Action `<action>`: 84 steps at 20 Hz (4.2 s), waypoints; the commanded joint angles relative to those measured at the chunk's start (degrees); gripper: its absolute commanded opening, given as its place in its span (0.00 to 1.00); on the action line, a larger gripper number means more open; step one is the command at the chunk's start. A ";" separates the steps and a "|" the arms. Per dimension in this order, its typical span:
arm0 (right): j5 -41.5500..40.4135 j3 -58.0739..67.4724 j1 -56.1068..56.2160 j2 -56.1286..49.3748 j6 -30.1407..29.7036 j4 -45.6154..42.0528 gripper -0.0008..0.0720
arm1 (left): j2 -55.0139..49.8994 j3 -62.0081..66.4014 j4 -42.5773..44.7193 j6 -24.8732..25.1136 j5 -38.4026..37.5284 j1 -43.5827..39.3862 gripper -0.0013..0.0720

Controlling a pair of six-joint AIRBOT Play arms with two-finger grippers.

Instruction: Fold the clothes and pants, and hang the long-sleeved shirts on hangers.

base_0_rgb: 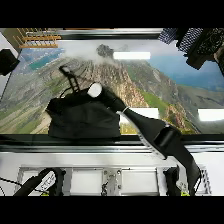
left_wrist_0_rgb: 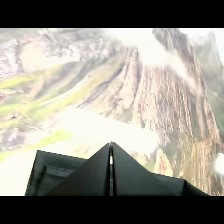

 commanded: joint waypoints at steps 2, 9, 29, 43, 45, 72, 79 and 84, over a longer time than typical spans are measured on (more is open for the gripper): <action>-10.10 1.90 4.55 -5.18 -3.06 0.59 1.00 | 3.41 0.04 -0.02 0.55 -1.25 4.33 0.02; -1.49 -10.12 -7.48 8.98 -1.31 -6.93 1.00 | 7.13 -6.21 -0.13 0.57 -1.11 4.26 0.02; 1.86 -70.44 -31.52 30.69 -8.55 7.63 1.00 | 2.01 -35.87 -0.50 0.28 9.25 -29.03 0.02; 2.51 -60.94 -30.10 26.71 -0.52 2.75 0.03 | -7.76 -32.22 -0.52 -2.23 9.84 -37.27 0.02; 8.22 -60.94 -35.32 31.45 7.37 -10.10 0.03 | -10.64 -32.20 -0.66 -2.34 11.63 -40.35 0.02; 38.53 -43.28 -35.47 48.68 26.49 -46.14 0.03 | -41.48 -0.44 -8.46 -4.02 13.27 -61.11 0.02; 34.84 -43.28 -30.27 48.61 29.90 -46.07 0.03 | -28.79 -0.42 5.01 -4.00 6.14 -50.71 0.02; 24.72 -43.28 -19.93 47.17 36.46 -46.03 0.03 | -20.20 -0.42 9.03 -4.00 3.61 -39.60 0.02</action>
